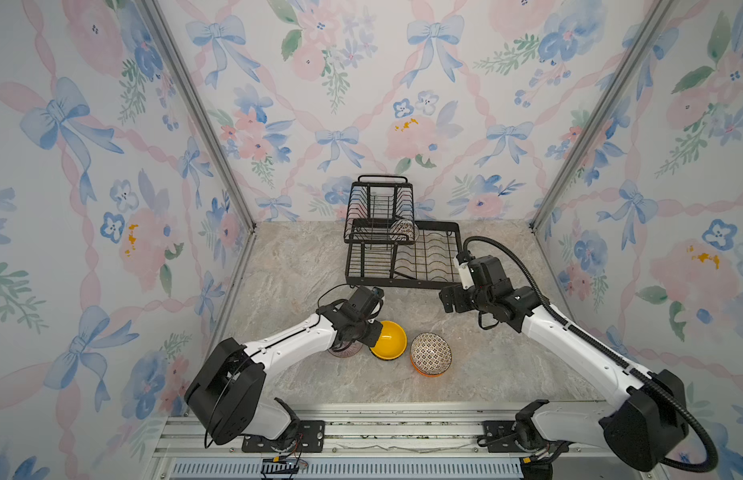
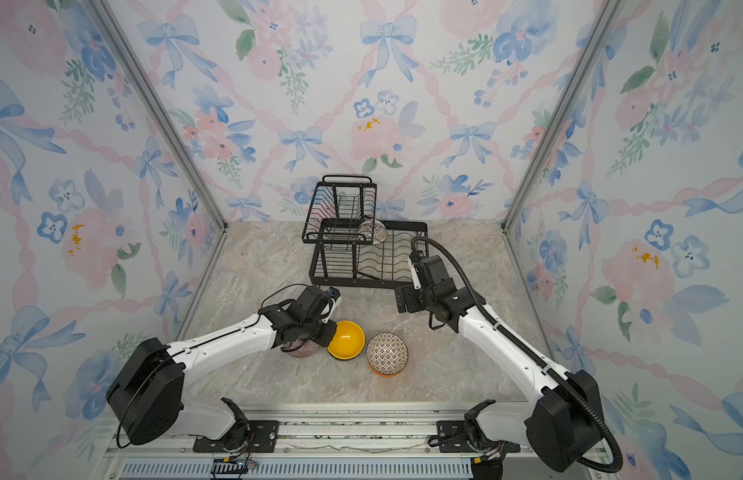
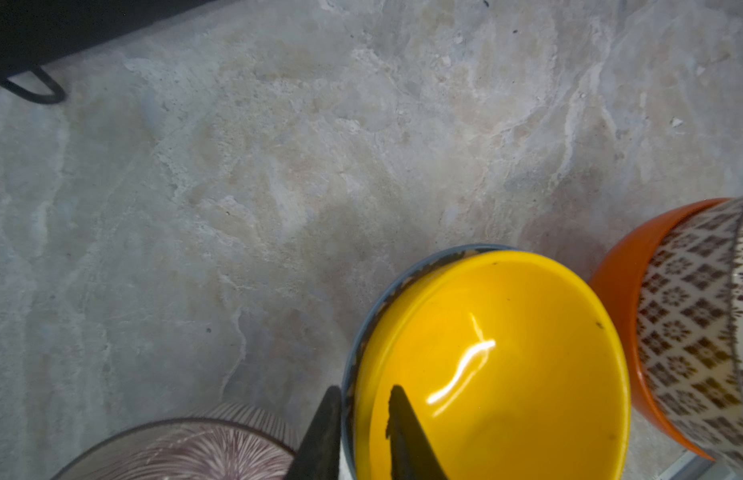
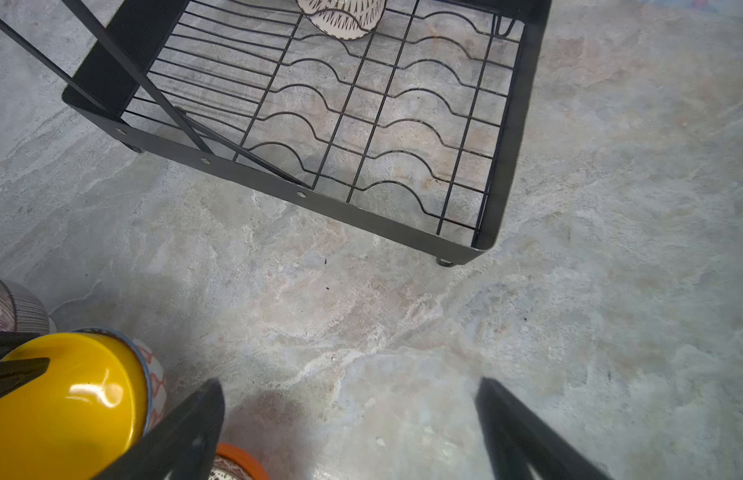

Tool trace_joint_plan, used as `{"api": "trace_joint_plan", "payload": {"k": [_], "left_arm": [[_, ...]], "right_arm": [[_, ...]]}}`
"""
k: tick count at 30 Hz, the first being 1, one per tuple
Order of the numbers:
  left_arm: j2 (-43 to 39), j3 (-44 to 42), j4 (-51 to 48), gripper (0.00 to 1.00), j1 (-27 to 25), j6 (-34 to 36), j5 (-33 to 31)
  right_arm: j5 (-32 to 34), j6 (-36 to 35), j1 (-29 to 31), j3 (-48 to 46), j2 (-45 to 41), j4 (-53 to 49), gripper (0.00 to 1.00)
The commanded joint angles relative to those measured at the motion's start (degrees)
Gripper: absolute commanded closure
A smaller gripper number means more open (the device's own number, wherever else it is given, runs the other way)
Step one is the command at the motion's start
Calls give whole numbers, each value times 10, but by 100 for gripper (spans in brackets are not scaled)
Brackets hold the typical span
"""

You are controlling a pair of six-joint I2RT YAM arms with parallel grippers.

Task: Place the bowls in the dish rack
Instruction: 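Lower the left gripper onto the yellow bowl's rim and close it, then lift the yellow bowl with the left gripper and tilt it toward the rack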

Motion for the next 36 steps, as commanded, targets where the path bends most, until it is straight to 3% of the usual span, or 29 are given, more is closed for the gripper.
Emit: {"api": "trace_joint_plan", "payload": {"k": [1,10,36], "left_arm": [[6,-6,-8,81,-3,-5,6],[-1,-2,-9,100,-4,-6,5],[-59,93,-19,100,-12,27,-32]], "right_arm": [[-6,-2,-4,-8,6,5,3],[-7,-3,-6,-9,2,2,3],[-30,-12,-21,18,-32,-21,3]]}}
